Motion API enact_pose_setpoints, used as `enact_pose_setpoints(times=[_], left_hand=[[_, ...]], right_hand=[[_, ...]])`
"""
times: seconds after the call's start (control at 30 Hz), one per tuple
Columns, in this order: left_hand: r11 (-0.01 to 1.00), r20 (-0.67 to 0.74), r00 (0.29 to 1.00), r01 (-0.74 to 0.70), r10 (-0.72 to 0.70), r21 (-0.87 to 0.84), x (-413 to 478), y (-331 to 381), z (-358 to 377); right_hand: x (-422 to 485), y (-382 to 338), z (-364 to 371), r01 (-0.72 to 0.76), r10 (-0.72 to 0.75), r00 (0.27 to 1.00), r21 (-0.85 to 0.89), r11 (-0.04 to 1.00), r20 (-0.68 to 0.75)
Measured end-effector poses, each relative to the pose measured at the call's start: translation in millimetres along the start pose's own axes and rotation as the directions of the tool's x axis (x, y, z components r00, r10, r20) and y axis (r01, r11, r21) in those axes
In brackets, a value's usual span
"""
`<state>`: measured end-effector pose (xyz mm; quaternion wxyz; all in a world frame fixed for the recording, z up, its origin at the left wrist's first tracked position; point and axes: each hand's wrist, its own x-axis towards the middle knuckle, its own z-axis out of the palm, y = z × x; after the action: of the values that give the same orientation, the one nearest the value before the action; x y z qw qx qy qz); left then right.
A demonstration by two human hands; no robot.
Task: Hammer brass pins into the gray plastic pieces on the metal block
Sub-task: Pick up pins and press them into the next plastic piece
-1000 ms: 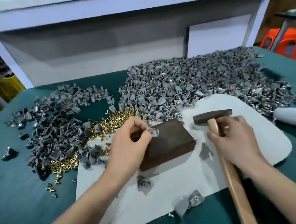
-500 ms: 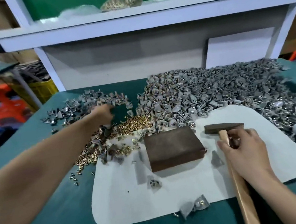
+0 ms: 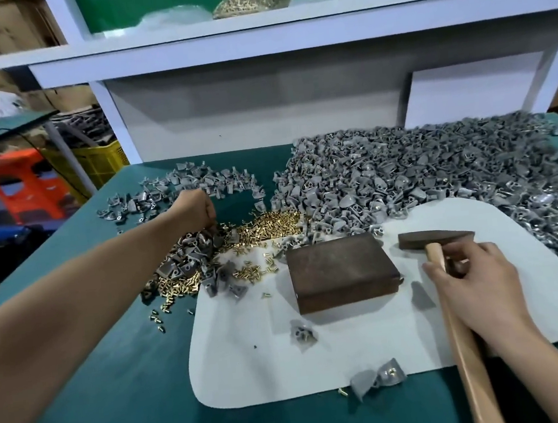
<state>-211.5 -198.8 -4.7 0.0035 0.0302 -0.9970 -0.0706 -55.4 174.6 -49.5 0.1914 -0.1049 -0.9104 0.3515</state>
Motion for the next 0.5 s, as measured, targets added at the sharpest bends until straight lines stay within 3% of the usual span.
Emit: enact_pose_setpoints(times=[0.1,0.27,0.4,0.5], left_hand=[[0.991,-0.030,1.000,0.004,-0.008,-0.132,-6,10,-17],[0.939,-0.124,0.981,-0.183,0.152,-0.293,-36,60,-39],[0.725,-0.018,0.919,-0.323,0.395,-0.608,-94,116,-31],[0.687,-0.008,0.861,-0.412,0.509,-0.598,-120,139,-7]], right_hand=[[0,-1,0,0.001,-0.001,1.000,-0.002,1.000,-0.004],[0,-1,0,-0.001,0.001,1.000,-0.008,1.000,-0.002],[1,-1,-1,-0.001,0.001,1.000,-0.015,1.000,-0.005],[1,0,-1,0.005,-0.005,1.000,-0.022,1.000,0.002]])
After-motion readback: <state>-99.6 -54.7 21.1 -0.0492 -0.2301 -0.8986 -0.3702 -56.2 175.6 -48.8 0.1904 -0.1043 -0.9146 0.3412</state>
